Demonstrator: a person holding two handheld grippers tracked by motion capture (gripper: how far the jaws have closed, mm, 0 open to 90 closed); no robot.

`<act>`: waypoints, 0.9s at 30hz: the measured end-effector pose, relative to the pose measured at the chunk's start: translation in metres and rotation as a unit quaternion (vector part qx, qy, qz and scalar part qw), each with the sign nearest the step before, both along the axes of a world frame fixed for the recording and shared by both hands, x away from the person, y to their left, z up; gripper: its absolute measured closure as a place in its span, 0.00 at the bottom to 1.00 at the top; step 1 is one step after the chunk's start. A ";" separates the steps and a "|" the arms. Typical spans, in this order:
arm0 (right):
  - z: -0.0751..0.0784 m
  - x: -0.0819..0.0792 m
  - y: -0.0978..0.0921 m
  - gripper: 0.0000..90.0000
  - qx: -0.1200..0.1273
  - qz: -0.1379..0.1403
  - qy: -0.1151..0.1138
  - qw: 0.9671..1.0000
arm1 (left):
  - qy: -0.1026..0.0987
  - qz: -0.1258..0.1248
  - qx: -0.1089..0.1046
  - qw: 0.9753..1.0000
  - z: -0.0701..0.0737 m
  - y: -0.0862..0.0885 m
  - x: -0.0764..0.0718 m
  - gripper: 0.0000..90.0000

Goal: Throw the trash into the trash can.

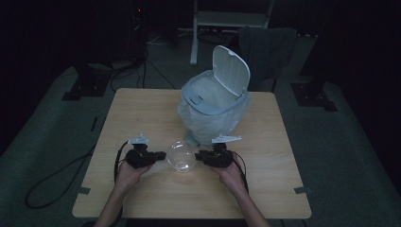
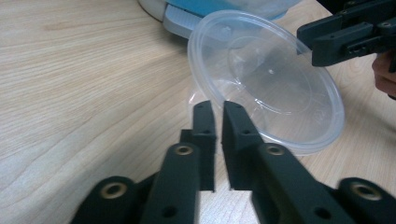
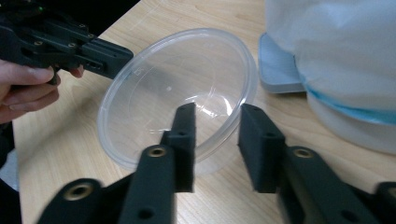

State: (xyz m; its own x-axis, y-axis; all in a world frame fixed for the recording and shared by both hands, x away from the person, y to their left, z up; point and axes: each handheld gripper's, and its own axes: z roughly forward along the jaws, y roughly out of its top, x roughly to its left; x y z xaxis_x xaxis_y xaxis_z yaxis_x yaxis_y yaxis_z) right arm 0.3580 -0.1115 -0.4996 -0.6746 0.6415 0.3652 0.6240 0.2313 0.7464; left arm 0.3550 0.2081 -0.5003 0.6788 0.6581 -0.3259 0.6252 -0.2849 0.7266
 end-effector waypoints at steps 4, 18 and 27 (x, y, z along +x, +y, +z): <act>0.001 -0.001 0.000 0.81 -0.002 -0.001 -0.006 1.000 | 0.003 0.002 -0.007 1.000 0.000 0.001 0.000 0.97; -0.014 0.010 -0.003 0.57 0.057 0.006 0.074 0.996 | 0.029 -0.004 -0.069 0.997 -0.001 0.001 0.005 0.64; -0.008 0.006 -0.002 0.72 0.063 0.028 0.055 0.996 | 0.030 -0.029 -0.067 0.997 0.000 -0.006 0.003 0.71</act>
State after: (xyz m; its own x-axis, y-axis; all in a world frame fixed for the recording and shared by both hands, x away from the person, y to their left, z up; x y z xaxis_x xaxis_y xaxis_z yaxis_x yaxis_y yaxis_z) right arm 0.3642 -0.1131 -0.5081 -0.6604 0.5475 0.5139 0.6917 0.1770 0.7002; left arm 0.3581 0.2017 -0.5003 0.6915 0.5654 -0.4496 0.6535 -0.2247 0.7228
